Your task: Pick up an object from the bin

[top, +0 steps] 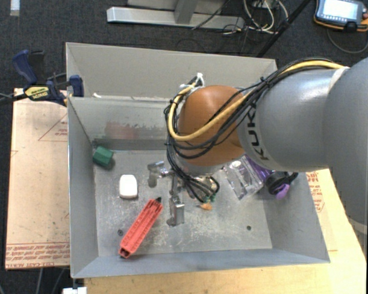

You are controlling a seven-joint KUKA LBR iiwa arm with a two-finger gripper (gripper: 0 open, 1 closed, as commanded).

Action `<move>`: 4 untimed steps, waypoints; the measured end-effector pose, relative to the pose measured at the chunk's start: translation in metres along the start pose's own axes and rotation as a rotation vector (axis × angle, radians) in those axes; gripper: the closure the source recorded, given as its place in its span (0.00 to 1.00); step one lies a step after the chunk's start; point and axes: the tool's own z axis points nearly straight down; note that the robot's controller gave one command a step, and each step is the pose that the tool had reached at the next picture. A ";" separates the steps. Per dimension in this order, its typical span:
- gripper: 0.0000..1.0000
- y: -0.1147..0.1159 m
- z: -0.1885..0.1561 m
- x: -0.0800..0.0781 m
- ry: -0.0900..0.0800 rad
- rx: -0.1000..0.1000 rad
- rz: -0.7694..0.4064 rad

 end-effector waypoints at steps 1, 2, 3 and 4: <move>0.00 0.015 -0.002 0.008 0.019 -0.003 -0.056; 0.00 0.026 -0.035 -0.022 -0.012 0.001 -0.135; 0.00 0.049 0.022 0.009 0.004 -0.003 -0.358; 0.00 0.063 0.046 0.024 0.013 -0.006 -0.389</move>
Offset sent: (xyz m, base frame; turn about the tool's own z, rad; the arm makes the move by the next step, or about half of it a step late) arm 0.0353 0.0460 0.0077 -0.2934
